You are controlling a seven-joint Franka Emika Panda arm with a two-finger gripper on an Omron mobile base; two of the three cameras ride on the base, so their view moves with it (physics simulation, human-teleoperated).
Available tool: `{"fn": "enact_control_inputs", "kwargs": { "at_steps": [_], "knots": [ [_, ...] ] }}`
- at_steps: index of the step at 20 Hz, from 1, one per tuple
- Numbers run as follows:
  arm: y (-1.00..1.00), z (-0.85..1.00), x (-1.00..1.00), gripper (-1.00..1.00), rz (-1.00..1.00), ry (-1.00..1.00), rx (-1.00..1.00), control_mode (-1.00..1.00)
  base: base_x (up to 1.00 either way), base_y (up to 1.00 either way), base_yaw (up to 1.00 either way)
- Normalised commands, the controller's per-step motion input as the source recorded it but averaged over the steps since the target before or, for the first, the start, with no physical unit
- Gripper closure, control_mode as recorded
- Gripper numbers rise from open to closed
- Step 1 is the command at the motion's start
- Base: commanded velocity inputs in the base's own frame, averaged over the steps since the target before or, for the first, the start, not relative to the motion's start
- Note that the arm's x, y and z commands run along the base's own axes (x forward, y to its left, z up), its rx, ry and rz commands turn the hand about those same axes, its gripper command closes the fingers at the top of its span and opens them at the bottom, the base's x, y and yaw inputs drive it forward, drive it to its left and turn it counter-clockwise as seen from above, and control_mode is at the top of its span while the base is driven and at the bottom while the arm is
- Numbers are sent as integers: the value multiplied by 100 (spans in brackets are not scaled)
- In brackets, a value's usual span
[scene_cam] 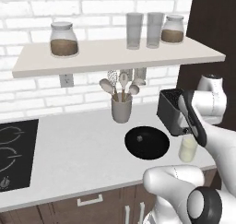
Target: Grab a lemon wedge from the fridge and one ice cube from the ice bowl, and put them in the glass of lemonade.
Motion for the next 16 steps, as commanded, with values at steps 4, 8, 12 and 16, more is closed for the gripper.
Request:
{"fn": "enact_control_inputs", "kwargs": {
  "at_steps": [4, 8, 12, 16],
  "knots": [
    [0, 0, 28, 100, 0, 0, 0, -100, 0, 0, 0],
    [0, -3, 0, 100, 0, 0, 0, -100, 0, 0, 0],
    [0, -22, 0, 100, 0, -2, 0, -100, 0, 0, 0],
    [0, -19, 0, 100, 0, -7, 0, -100, 0, 0, 0]
  ]
}}
